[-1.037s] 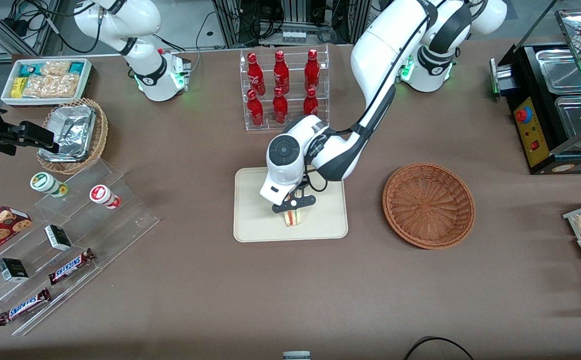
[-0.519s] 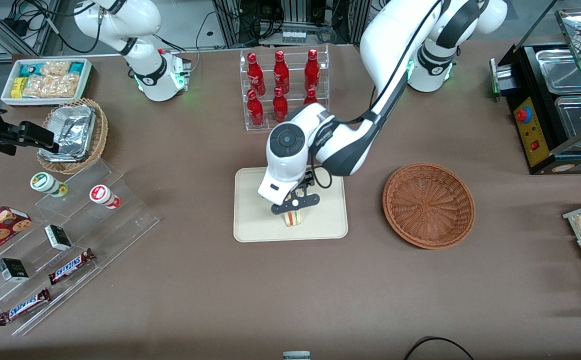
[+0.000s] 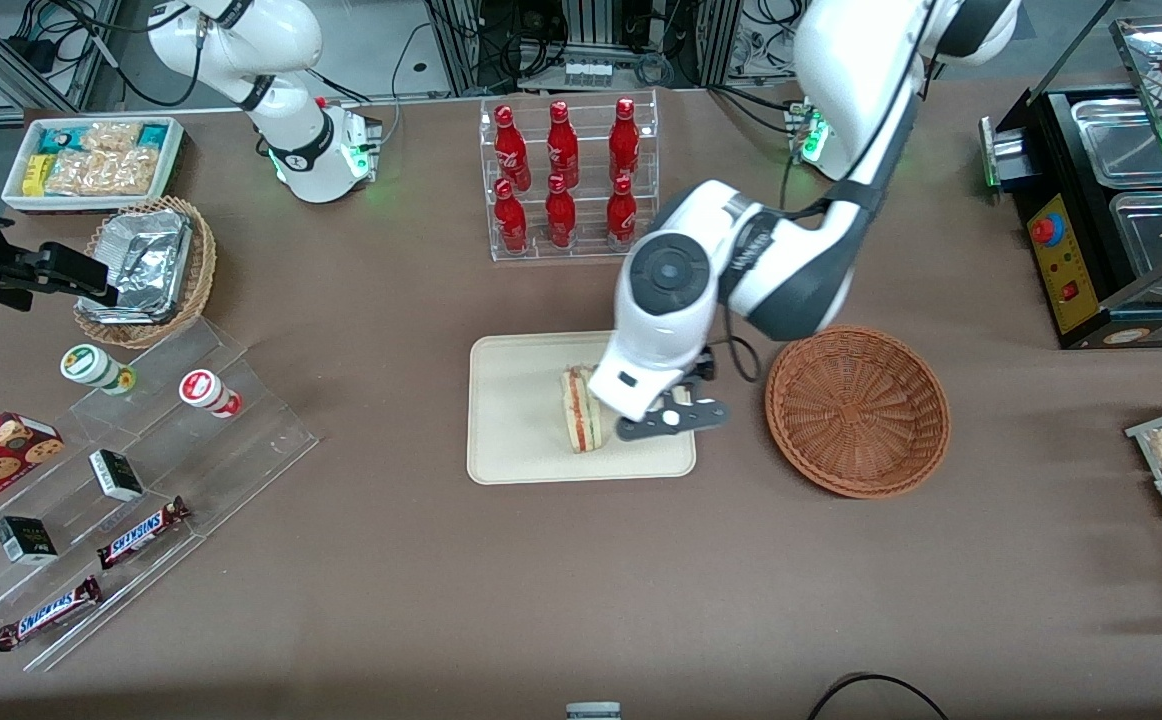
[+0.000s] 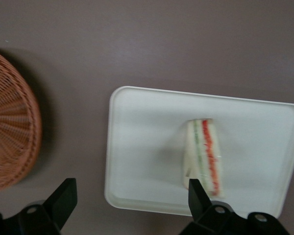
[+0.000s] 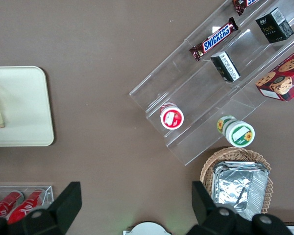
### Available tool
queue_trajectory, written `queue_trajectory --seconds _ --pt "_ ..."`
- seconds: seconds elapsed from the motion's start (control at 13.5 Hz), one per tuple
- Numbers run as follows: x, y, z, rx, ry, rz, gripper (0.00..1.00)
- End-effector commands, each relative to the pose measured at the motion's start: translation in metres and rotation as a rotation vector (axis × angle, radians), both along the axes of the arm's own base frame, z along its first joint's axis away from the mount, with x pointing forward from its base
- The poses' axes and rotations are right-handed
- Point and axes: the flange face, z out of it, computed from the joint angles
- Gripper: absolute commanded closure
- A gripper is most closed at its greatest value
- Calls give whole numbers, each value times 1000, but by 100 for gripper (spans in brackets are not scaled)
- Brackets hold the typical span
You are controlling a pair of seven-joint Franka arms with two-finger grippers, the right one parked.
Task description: Place sandwich from basket to tray
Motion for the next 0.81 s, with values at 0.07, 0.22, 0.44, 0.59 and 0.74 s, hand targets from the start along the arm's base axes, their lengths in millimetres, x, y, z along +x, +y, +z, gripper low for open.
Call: queue_trajectory --seconds 0.07,0.22,0.44,0.59,0.74 --pt "-3 84 12 21 37 -111 0" --pt "2 128 20 14 48 -157 0" --pt "-1 190 41 1 52 -213 0" --pt "-8 229 69 -8 37 -255 0" --pt "-16 262 92 -17 48 -317 0"
